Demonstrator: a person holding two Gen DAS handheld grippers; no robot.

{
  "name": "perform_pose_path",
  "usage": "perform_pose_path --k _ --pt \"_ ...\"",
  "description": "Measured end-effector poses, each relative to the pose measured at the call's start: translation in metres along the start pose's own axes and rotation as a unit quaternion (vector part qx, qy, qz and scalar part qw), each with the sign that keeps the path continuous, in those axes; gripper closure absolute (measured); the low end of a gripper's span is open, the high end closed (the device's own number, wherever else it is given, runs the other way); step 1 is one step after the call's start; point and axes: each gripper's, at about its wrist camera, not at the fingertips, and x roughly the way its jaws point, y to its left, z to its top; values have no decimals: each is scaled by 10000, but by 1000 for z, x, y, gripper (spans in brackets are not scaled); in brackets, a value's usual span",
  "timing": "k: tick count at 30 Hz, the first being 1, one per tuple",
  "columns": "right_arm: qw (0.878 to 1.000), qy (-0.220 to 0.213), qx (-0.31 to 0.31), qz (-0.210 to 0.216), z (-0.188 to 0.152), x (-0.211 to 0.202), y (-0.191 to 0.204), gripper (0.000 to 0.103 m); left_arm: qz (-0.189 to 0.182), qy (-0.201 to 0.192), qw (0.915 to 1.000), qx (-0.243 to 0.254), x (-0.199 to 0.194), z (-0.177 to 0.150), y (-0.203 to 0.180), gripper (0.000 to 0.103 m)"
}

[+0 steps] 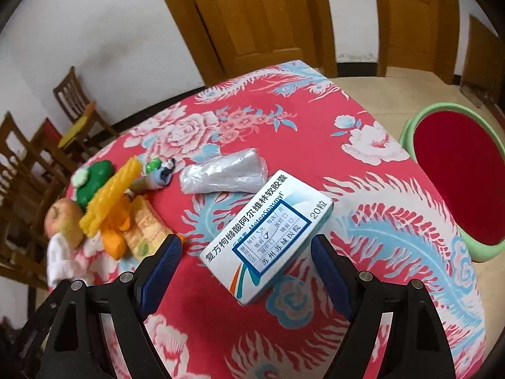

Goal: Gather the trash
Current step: 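Grasp the white medicine box with the right tool, then carry the white cloth and medicine box over the bucket and open both tools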

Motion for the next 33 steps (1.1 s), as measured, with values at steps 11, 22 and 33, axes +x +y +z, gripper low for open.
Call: perform_pose_path --k 11,22,33 --pt "9957 -98 -571 -729 -11 9 15 25 -86 60 9999 63 3 -3 -3 86" --pt "9969 -133 -772 -80 -31 -16 -17 32 -213 56 9994 263 -4 -6 -20 86" --pt "9964 -364 -752 154 -50 -55 -55 32 -562 266 9972 426 -9 -14 -50 86"
